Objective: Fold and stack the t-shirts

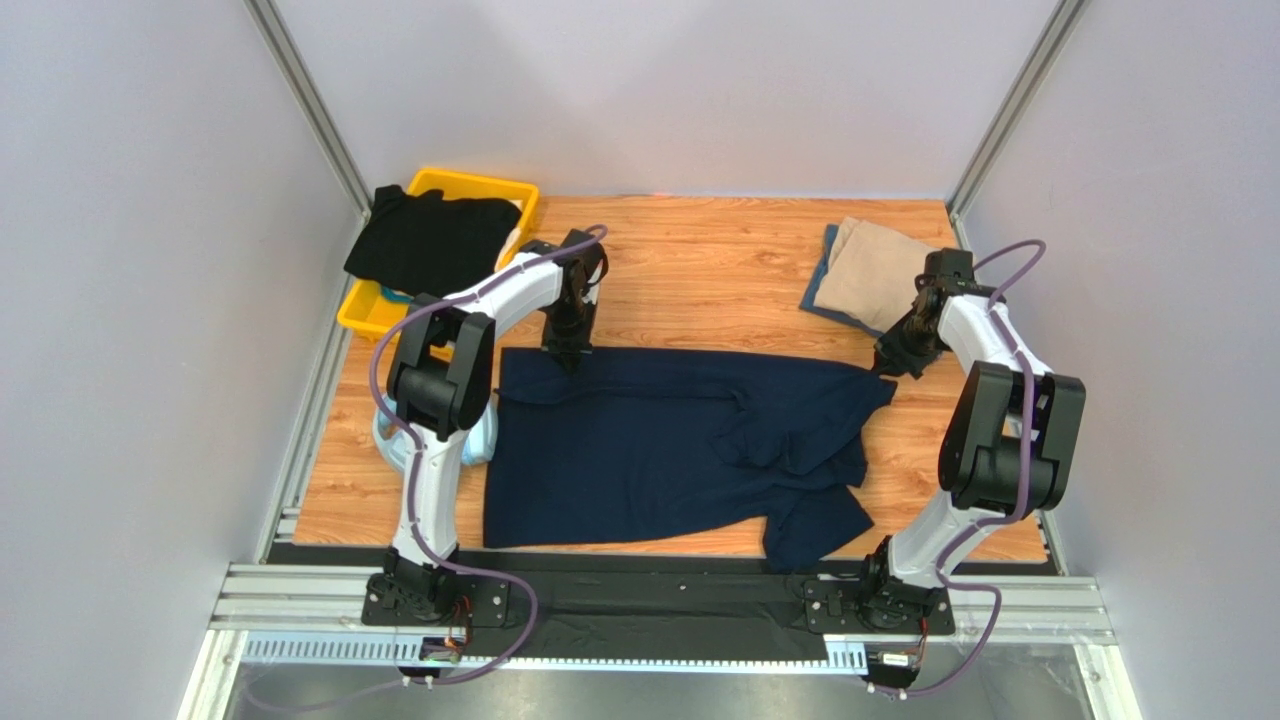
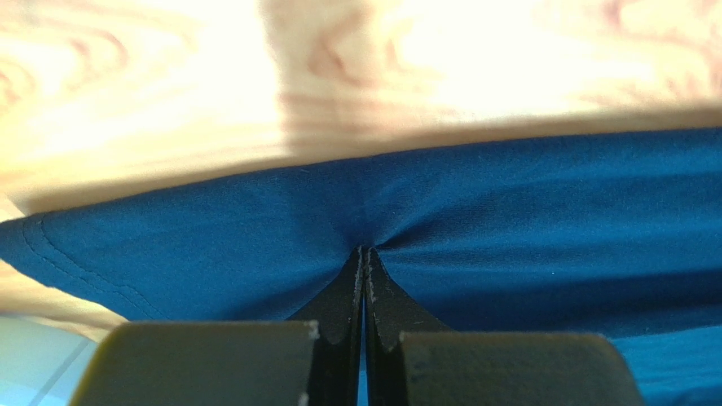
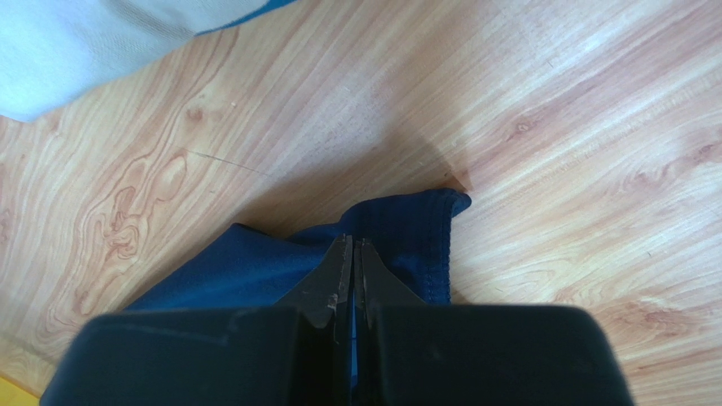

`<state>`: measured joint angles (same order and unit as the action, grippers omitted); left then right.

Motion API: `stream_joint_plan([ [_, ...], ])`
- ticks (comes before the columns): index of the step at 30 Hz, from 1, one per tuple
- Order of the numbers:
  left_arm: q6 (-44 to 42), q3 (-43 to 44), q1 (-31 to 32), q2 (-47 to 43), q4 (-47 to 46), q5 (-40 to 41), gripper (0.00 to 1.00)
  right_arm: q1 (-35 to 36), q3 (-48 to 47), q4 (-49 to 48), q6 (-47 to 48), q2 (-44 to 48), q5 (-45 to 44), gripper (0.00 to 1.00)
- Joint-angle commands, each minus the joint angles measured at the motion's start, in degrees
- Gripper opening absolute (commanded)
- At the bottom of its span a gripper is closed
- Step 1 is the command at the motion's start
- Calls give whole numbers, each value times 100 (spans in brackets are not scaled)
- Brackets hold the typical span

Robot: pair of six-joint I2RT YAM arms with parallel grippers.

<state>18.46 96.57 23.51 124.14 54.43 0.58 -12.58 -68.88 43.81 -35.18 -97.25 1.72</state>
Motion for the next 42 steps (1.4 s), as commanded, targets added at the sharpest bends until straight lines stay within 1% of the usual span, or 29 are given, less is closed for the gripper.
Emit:
stream_joint_plan([
  [1, -246, 536, -250, 364, 277, 320, 0, -34, -371, -303, -173, -224, -13, 0],
  [8, -360, 1266, -435, 743, 506, 381, 0, -34, -767, -321, -226, -531, 197, 1],
  [9, -387, 1354, -443, 778, 533, 364, 0, -34, -906, -277, -139, -584, 372, 4],
  [10, -396, 1503, -452, 796, 577, 347, 0, -34, -951, -268, -77, -584, 513, 9],
  [11, -413, 1539, -470, 779, 568, 320, 7, -34, -995, -259, -42, -576, 723, 12],
  [13, -422, 1531, -479, 578, 420, 276, 16, -25, -996, -294, 72, -436, 891, 18],
  [14, -413, 1505, -487, 481, 349, 250, 17, -17, -952, -399, 64, -348, 970, 20],
  [16, -378, 1434, -487, 183, 174, 127, 31, 18, -777, -548, 90, 47, 1006, 23],
  [17, -369, 1434, -487, 85, 138, 109, 31, 19, -724, -697, 81, 179, 1050, 26],
  [18, -317, 1452, -496, -3, 120, 74, 31, 36, -671, -733, 99, 433, 1076, 27],
  [20, -273, 1461, -488, -249, 102, 22, 32, 71, -592, -734, 169, 645, 1076, 32],
  [23, -185, 1259, -488, -626, 41, -198, 32, 299, -530, -637, 301, 970, 1102, 35],
  [25, -124, 908, -487, -934, -99, -338, 32, 633, -468, -602, 397, 971, 1164, 35],
  [26, -106, 750, -487, -1040, -178, -548, 32, 756, -451, -515, 441, 858, 1217, 35],
  [27, -97, 392, -479, -1136, -275, -628, 32, 983, -433, -462, 468, 787, 1208, 35],
  [31, -53, -357, -417, -1462, -600, -708, 31, 1231, -161, -426, 468, 445, 998, 35],
  [32, -44, -507, -408, -1506, -644, -743, 31, 1414, -13, -496, 477, 322, 963, 35],
  [33, -53, -821, -391, -1646, -775, -770, 30, 1468, 24, -505, 512, 243, 954, 35],
  [36, -18, -1393, -347, -1997, -1057, -814, 30, 1565, 190, -505, 617, 22, 901, 35],
  [38, -18, -1527, -347, -2112, -1110, -875, 30, 1679, 270, -558, 687, -57, 1006, 34],
  [42, -79, -1615, -338, -2245, -1058, -823, 30, 2048, 437, -576, 784, 31, 918, 33],
])
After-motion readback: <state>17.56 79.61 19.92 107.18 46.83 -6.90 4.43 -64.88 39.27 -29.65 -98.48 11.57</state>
